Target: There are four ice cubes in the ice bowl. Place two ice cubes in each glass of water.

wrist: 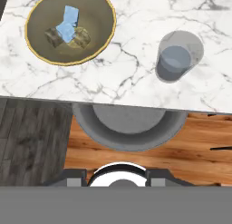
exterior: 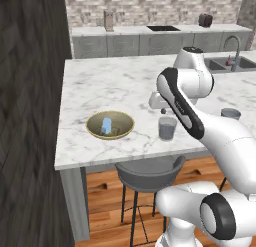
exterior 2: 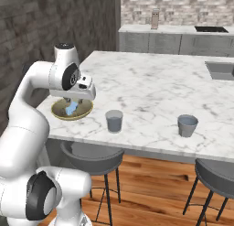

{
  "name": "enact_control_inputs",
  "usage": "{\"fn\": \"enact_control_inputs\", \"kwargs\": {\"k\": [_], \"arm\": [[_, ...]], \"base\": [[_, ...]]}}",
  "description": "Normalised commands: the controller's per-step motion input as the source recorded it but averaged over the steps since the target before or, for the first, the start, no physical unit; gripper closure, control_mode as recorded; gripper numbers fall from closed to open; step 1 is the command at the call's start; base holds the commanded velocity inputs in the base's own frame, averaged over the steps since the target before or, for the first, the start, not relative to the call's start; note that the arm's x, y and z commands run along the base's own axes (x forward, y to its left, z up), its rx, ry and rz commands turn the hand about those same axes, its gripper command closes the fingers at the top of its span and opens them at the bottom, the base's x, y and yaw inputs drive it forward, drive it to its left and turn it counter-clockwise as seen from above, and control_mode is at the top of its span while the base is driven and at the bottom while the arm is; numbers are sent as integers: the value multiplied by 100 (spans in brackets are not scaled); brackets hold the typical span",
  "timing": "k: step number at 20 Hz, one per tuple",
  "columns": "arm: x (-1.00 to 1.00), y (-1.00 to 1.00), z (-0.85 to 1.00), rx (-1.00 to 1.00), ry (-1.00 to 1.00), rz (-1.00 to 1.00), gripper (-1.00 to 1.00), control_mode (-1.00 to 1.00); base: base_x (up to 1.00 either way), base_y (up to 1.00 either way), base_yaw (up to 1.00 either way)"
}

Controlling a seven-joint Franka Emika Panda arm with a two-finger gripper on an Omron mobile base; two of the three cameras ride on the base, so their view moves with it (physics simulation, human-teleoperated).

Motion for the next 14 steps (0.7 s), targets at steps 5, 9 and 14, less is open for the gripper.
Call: {"fn": "enact_control_inputs", "kwargs": {"k": [5, 9, 14], "arm": [[-15, 30, -7, -2, -3, 0, -100, -100], [76, 97, -9, 0, -4, 12, -100, -100], [100, 72, -39, 0, 0, 23, -100, -100]], "base": [[0, 0, 0], [0, 0, 0], [0, 0, 0]]}}
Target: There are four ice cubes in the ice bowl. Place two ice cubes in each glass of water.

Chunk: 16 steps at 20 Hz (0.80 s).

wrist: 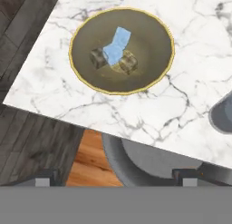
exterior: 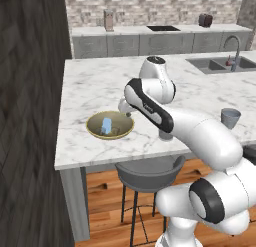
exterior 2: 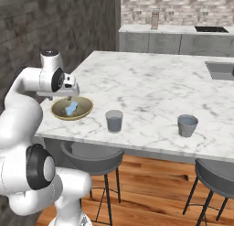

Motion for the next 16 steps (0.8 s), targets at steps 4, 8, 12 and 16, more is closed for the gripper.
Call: {"fn": "enact_control_inputs", "kwargs": {"k": [4, 8, 12, 16], "arm": [[45, 4, -36, -12, 0, 8, -100, -100], [24, 1, -52, -22, 0, 12, -100, -100], [29, 18, -53, -1, -3, 10, -100, -100], [47, 15, -48, 2, -2, 8, -100, -100]], "base": [[0, 0, 0], [0, 0, 0], [0, 0, 0], [0, 0, 0]]}}
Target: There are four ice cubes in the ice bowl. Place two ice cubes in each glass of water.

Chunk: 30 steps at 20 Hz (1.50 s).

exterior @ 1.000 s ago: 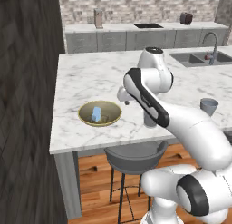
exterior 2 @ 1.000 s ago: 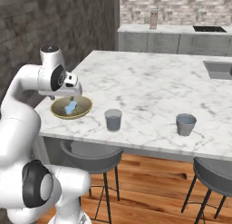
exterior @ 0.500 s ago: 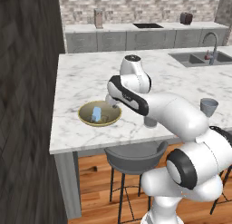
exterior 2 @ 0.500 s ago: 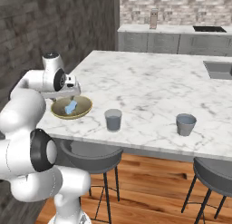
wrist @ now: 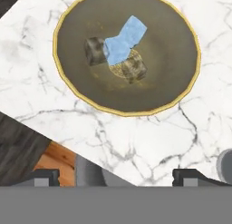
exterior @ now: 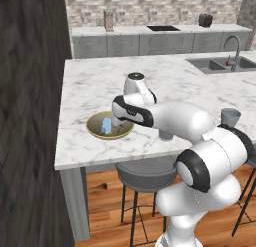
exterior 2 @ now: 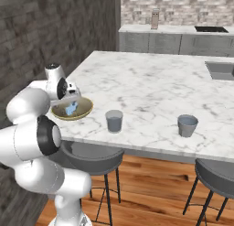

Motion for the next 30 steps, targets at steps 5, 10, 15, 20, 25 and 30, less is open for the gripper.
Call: {"fn": "enact_control_inputs", "kwargs": {"k": [5, 10, 15, 20, 25, 30], "arm": [[63, 2, -37, 0, -1, 4, -100, -100], [55, 18, -24, 0, 0, 1, -100, -100], [45, 12, -25, -2, 0, 0, -100, -100], [0, 2, -28, -1, 0, 0, -100, -100], [0, 3, -34, 0, 0, 0, -100, -100], [14, 0, -24, -1, 0, 0, -100, -100]], "base": [[0, 0, 0], [0, 0, 0], [0, 0, 0], [0, 0, 0], [0, 0, 0], [0, 0, 0]]}}
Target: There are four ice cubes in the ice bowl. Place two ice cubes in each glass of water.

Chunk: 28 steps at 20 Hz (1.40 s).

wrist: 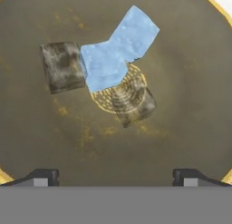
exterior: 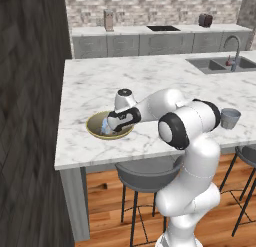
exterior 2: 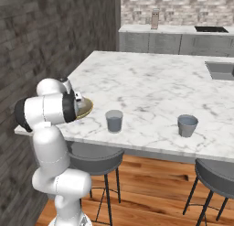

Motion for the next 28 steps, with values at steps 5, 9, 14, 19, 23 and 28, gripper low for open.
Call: {"fn": "enact_control_inputs", "kwargs": {"k": [5, 9, 14, 19, 23, 28], "arm": [[17, 0, -15, 0, 0, 0, -100, -100], [45, 13, -5, 0, 0, 0, -100, -100], [26, 1, -15, 0, 0, 0, -100, -100], [14, 0, -25, -2, 0, 0, -100, -100], [11, 4, -19, 0, 0, 0, -100, -100], [28, 13, -6, 0, 0, 0, -100, -100]], "base": [[0, 0, 0], [0, 0, 0], [0, 0, 0], [0, 0, 0], [0, 0, 0], [0, 0, 0]]}}
